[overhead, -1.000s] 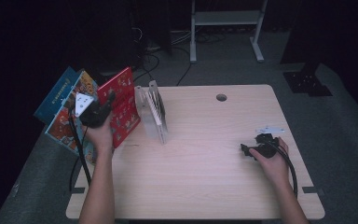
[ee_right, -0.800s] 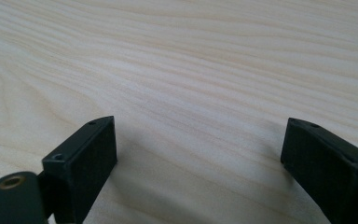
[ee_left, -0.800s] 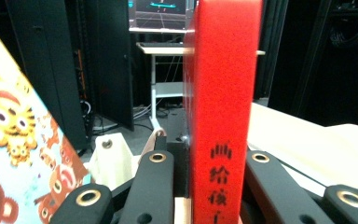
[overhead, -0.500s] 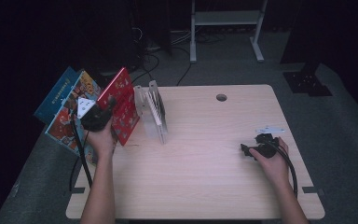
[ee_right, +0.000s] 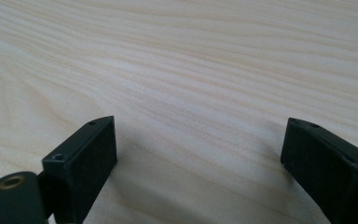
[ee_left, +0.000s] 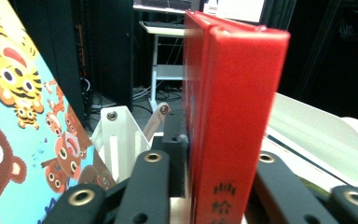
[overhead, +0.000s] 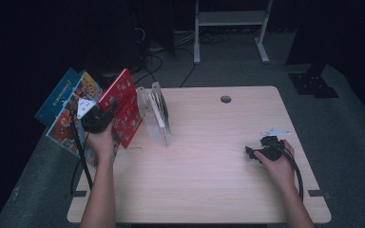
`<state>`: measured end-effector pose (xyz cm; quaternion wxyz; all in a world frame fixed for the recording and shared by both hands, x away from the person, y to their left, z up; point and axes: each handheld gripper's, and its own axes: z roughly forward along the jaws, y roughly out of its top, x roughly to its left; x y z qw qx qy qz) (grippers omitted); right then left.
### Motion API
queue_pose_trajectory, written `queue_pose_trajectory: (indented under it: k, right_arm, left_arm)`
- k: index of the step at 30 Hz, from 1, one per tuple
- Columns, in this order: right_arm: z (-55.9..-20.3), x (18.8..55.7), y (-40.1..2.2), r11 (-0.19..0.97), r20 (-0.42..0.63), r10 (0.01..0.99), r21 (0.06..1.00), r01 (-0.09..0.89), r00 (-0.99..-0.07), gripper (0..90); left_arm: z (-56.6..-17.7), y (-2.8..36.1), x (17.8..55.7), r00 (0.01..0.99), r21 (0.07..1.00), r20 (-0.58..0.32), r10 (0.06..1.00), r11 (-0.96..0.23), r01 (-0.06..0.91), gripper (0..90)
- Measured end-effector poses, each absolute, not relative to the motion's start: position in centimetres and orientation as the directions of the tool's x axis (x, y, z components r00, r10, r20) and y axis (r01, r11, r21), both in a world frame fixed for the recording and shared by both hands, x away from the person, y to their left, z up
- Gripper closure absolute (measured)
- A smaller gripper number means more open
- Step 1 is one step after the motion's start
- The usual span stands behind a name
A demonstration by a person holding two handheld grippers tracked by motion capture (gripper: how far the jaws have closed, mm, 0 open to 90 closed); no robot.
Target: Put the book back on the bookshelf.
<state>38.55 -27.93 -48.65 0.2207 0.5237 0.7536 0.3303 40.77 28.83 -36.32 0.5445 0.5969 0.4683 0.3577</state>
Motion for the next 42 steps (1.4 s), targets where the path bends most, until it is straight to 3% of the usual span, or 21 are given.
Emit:
queue_pose_trajectory:
  k: [9, 16, 22, 30, 42]
  right_arm:
    - [-48.6, 38.5, -27.9, 0.233, 0.014, 0.935, 0.729, 0.644, -0.354, 9.4]
    - [-48.6, 38.5, -27.9, 0.232, 0.013, 0.936, 0.729, 0.644, -0.352, 9.5]
    - [-48.6, 38.5, -27.9, 0.232, 0.013, 0.936, 0.729, 0.644, -0.353, 9.5]
    - [-48.7, 38.5, -27.9, 0.232, 0.013, 0.936, 0.729, 0.644, -0.352, 9.4]
    - [-48.6, 38.5, -27.9, 0.232, 0.014, 0.936, 0.729, 0.644, -0.353, 9.4]
  left_arm:
    - [-35.8, 29.4, 39.8, 0.288, 0.984, -0.068, 0.955, 0.017, 0.176, 52.0]
    - [-35.6, 29.2, 38.9, 0.287, 0.982, -0.066, 0.956, 0.012, 0.187, 27.2]
    - [-35.8, 29.2, 37.8, 0.279, 0.982, -0.054, 0.959, 0.001, 0.187, 11.3]
    - [-35.5, 28.8, 36.1, 0.297, 0.980, -0.036, 0.954, -0.024, 0.195, 2.2]
    - [-35.5, 28.2, 33.0, 0.347, 0.974, -0.037, 0.937, -0.043, 0.221, 0.9]
